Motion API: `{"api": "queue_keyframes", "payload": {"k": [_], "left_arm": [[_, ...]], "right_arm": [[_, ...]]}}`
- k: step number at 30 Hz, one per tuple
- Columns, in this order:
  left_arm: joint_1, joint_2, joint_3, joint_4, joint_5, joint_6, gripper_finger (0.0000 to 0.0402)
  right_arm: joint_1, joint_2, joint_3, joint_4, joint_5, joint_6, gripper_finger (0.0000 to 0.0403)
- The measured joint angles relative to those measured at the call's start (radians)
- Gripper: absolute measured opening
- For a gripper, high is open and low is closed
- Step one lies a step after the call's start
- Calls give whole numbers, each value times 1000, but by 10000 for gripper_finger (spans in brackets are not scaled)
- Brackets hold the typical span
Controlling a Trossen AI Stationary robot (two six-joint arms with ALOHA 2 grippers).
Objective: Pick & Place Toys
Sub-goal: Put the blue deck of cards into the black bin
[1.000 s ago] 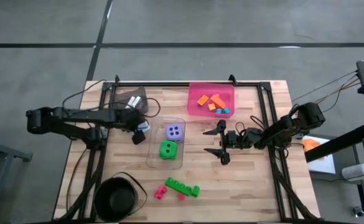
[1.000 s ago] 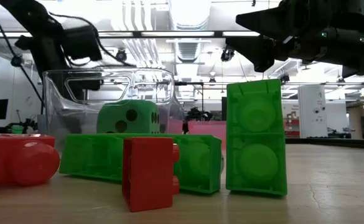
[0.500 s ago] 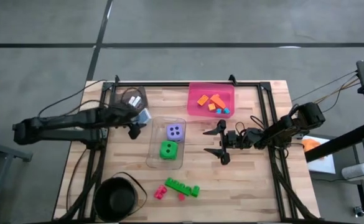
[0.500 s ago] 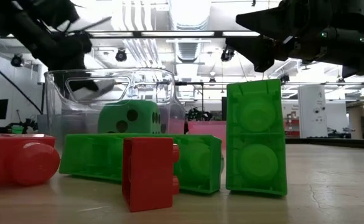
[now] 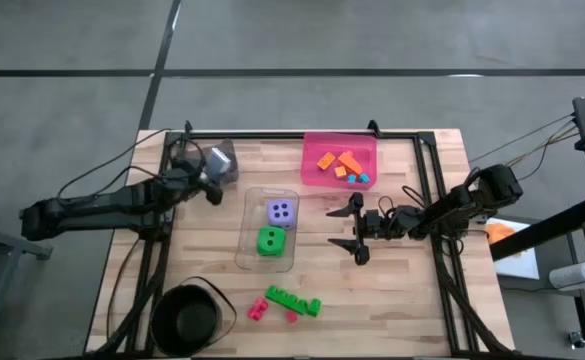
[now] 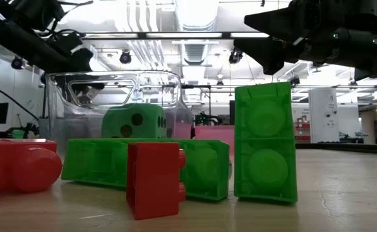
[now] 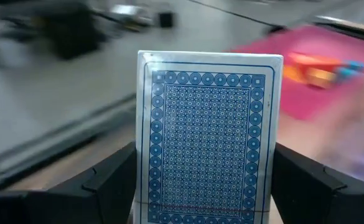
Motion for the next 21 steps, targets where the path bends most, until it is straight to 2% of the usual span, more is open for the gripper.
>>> {"api": "queue_keyframes", "payload": {"k": [3, 7, 16, 21], "left_arm": [[1, 0, 0, 0, -136, 0, 295], [1, 0, 1, -16, -233, -10, 295], [3, 1, -77, -18, -357, -69, 295], [3, 1, -118, 12, -366, -79, 295]], "right_arm": [[0, 0, 0, 0, 0, 0, 336], [0, 0, 0, 0, 0, 0, 336], [0, 0, 0, -2, 0, 0, 336], [0, 0, 0, -2, 0, 0, 336]]}}
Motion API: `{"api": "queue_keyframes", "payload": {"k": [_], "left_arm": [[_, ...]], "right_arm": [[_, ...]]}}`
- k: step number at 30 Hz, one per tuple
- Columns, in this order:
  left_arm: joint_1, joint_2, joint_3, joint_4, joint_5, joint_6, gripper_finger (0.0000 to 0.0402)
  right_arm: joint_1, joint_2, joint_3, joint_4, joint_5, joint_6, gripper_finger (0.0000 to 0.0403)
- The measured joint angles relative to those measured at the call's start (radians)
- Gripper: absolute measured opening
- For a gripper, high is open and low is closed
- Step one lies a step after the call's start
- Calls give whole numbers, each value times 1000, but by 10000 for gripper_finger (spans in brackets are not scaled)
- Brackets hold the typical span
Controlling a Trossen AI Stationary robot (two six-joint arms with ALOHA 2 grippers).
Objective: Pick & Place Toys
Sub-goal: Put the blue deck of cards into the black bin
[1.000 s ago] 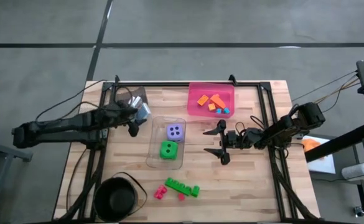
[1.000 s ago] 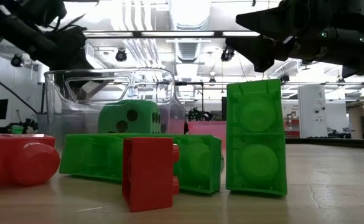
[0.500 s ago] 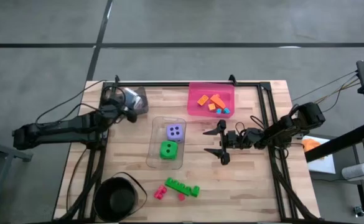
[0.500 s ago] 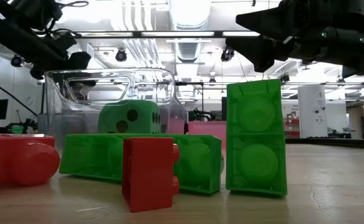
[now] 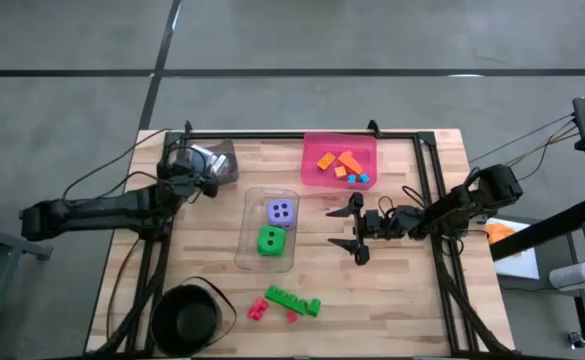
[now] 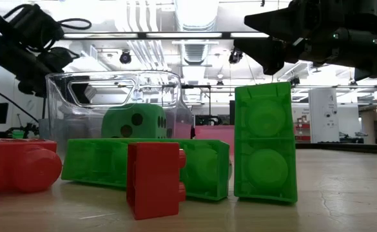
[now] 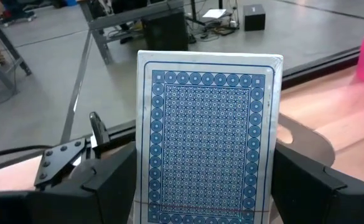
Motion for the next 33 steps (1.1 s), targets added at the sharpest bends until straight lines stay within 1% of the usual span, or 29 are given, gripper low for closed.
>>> {"api": "queue_keyframes", "payload": {"k": [24, 25, 28, 29, 30, 33], "left_arm": [[15, 0, -5, -2, -9, -8, 296], [18, 0, -5, -2, -10, -16, 304], [39, 0, -5, -7, -10, -68, 366], [48, 0, -5, -13, -10, -81, 378], [57, 0, -5, -20, -11, -85, 383], [71, 0, -5, -28, -8, -86, 360]], "right_arm": [[0, 0, 0, -1, 0, 0, 336], [0, 0, 0, -1, 0, 0, 336], [0, 0, 0, -1, 0, 0, 336], [0, 0, 0, -1, 0, 0, 336], [0, 0, 0, -1, 0, 0, 336], [0, 0, 0, -1, 0, 0, 336]]}}
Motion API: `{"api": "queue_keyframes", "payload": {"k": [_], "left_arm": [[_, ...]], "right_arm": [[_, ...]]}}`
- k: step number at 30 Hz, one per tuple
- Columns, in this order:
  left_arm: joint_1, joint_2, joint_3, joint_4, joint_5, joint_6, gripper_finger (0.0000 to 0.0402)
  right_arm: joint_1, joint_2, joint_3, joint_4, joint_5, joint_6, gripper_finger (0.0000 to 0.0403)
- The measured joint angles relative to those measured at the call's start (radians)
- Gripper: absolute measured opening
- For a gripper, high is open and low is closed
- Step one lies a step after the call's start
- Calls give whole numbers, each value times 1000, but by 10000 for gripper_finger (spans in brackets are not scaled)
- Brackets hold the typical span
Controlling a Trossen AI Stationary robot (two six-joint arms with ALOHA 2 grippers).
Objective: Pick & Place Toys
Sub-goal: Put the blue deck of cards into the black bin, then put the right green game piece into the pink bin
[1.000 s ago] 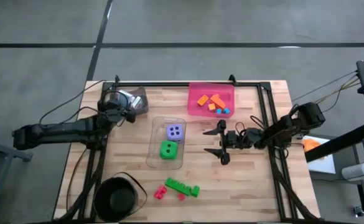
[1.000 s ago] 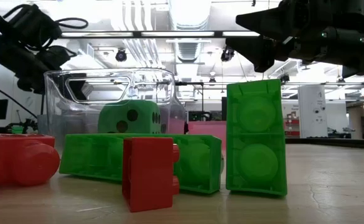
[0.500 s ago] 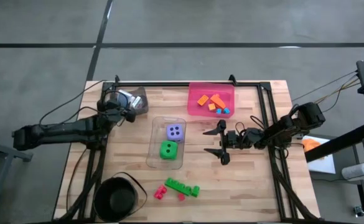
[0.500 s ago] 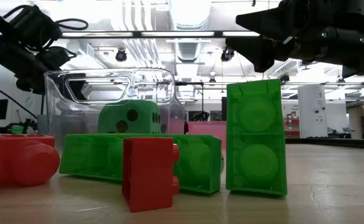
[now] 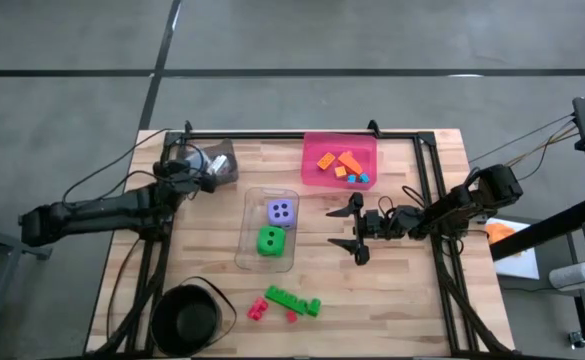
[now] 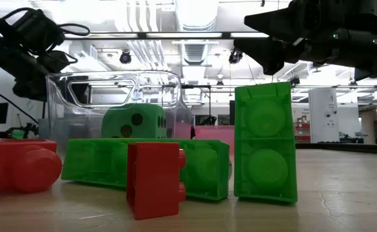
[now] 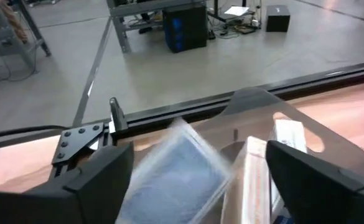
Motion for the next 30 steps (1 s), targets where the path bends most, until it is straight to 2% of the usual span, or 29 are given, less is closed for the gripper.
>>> {"api": "queue_keyframes", "payload": {"k": [5, 9, 14, 19, 25, 27, 30], "left_arm": [[0, 0, 0, 15, 29, 9, 328], [0, 0, 1, 58, 65, 58, 326], [0, 0, 2, 114, 163, 107, 326], [0, -1, 2, 197, 367, 167, 326], [-1, 0, 2, 299, 682, 166, 327], [-1, -1, 2, 325, 745, 166, 327], [-1, 0, 2, 330, 767, 107, 327]], "right_arm": [[0, 0, 0, 0, 0, 0, 336], [0, 0, 0, -5, 0, 0, 336], [0, 0, 0, -6, 0, 0, 336], [0, 0, 0, -5, 0, 0, 336], [0, 0, 7, -4, 1, -3, 336], [0, 0, 11, -3, 2, -6, 336], [0, 0, 15, -4, 2, -11, 336]]}}
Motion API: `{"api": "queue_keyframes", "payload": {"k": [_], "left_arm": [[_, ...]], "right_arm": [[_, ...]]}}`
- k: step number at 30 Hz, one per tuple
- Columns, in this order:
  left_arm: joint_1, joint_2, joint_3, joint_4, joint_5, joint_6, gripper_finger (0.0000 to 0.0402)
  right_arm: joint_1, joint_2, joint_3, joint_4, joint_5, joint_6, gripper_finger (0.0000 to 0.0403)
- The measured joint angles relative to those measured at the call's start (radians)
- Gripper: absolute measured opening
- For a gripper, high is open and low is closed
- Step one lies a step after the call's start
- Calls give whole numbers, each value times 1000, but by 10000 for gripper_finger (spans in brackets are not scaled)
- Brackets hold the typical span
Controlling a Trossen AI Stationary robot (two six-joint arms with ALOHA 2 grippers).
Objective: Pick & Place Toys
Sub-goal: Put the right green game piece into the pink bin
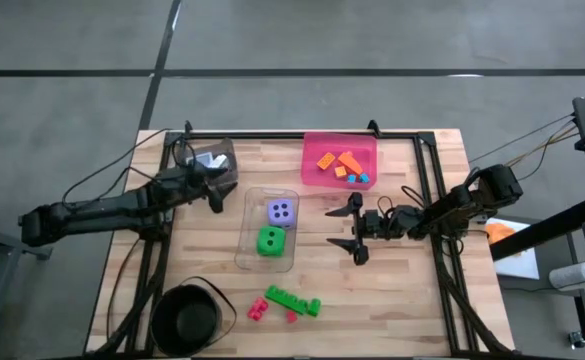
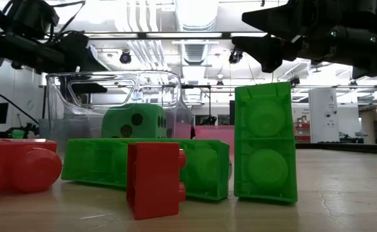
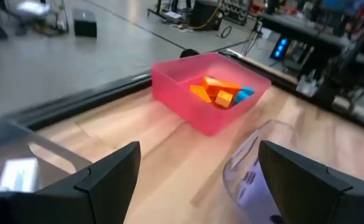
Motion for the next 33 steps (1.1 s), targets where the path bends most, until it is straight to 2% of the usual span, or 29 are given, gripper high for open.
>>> {"api": "queue_keyframes", "payload": {"k": [4, 6, 8, 11, 13, 16, 24, 30, 33], "left_arm": [[0, 0, -6, -13, 10, -117, 327], [0, 1, -7, -31, 49, -163, 327], [-1, 8, -7, -12, 144, -115, 327], [-25, 8, -7, 52, 366, 4, 327], [-57, 7, -7, 103, 445, 48, 327], [-134, -3, -7, 153, 416, 99, 327], [-370, -79, -6, 75, 164, 177, 327], [-461, -176, -8, -64, 147, 210, 327], [-503, -238, -21, -69, 147, 212, 327]], "right_arm": [[0, 0, 6, -2, 2, -4, 336], [0, 0, 9, -2, 2, -5, 336], [0, 0, 11, -4, 2, -5, 336], [0, 0, 14, -11, 3, -9, 336], [0, 0, 15, -13, 14, -16, 336], [0, 0, 15, -20, 25, -16, 336], [12, 0, 15, -63, 25, 8, 336], [14, 0, 15, -67, 25, 13, 336], [14, 0, 15, -66, 25, 13, 336]]}}
